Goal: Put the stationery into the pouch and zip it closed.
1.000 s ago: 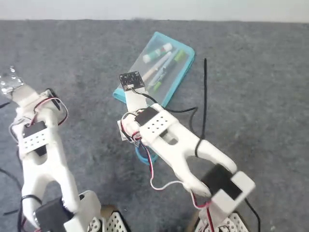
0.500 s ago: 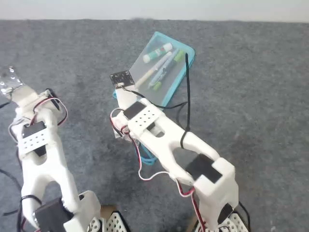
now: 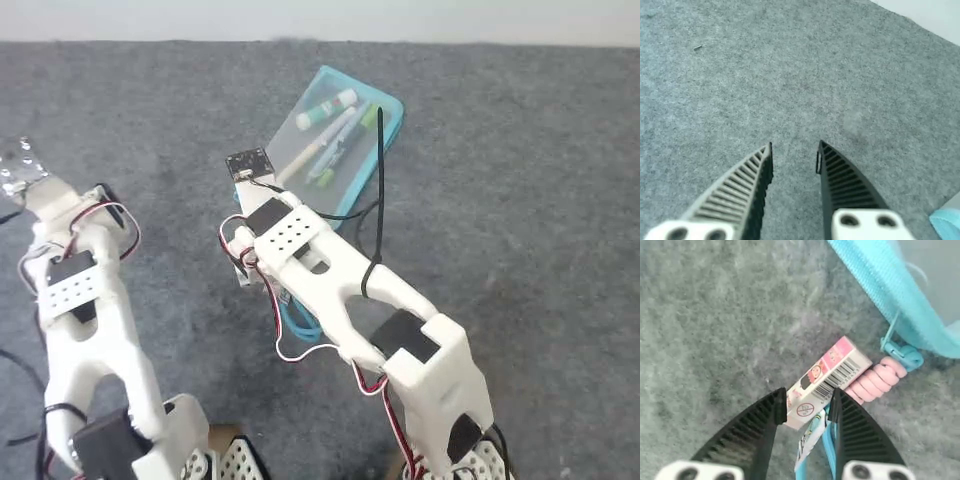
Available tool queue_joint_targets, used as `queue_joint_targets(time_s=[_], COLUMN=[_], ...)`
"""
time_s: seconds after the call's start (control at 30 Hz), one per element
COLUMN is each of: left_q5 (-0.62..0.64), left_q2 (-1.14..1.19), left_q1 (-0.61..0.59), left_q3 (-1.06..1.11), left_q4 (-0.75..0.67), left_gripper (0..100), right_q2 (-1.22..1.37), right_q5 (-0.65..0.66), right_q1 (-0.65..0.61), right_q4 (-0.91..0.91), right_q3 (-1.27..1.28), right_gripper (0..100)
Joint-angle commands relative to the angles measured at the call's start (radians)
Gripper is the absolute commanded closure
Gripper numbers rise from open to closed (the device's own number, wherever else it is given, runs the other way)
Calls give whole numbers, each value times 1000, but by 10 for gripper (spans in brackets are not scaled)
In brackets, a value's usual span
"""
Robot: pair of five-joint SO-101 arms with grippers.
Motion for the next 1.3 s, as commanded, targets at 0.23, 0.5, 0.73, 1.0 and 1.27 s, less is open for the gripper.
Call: queue_joint_targets(time_s=[0.23, 0.5, 0.73, 1.0, 1.27], left_q5=[23, 23, 23, 23, -49], left_q2=[-55, -55, -55, -55, -63], left_q1=[-3, -3, -3, 25, 80], left_q3=[-12, -12, -12, -8, -22], left_q4=[-32, -32, -32, -31, -26], left_gripper=[860, 860, 860, 862, 863], right_q2=[2, 68, 81, 73, -125], right_q5=[-14, -14, -14, -9, 72], right_q1=[-16, -15, -12, -12, 45], right_q4=[54, 68, 180, 203, 216], right_q3=[-23, -29, -137, -163, -180], right_gripper=[858, 779, 727, 997, 991])
